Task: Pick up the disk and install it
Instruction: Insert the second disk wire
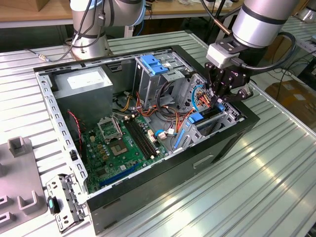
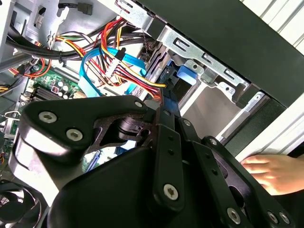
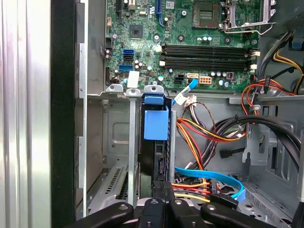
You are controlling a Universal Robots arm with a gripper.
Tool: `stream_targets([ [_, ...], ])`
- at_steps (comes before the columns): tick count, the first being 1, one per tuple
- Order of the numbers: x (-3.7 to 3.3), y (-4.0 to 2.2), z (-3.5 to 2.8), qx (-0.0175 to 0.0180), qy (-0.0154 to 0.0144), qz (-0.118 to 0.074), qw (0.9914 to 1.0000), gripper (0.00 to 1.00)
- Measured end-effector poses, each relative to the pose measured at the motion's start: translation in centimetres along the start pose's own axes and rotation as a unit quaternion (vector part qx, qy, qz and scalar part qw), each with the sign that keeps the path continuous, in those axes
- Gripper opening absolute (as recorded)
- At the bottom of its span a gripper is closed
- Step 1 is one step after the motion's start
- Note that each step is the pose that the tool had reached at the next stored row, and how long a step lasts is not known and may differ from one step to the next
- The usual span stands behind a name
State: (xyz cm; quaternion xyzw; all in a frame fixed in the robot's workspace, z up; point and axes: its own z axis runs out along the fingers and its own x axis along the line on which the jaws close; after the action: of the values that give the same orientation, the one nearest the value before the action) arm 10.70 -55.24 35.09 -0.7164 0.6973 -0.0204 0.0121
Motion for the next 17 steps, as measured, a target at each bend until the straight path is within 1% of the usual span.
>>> stream_targets([
  [10,0.00,0.00,-0.01,0.0000,0.0000,0.000,1.00000,0.11],
  [14,-0.01,0.38,-0.03,-0.0003,0.0000,0.000,1.00000,0.11],
  [16,-0.02,0.74,-0.04,-0.0007,0.0000,0.000,1.00000,0.11],
  [17,-0.02,0.74,-0.05,-0.0007,-0.0001,0.000,1.00000,0.11],
])
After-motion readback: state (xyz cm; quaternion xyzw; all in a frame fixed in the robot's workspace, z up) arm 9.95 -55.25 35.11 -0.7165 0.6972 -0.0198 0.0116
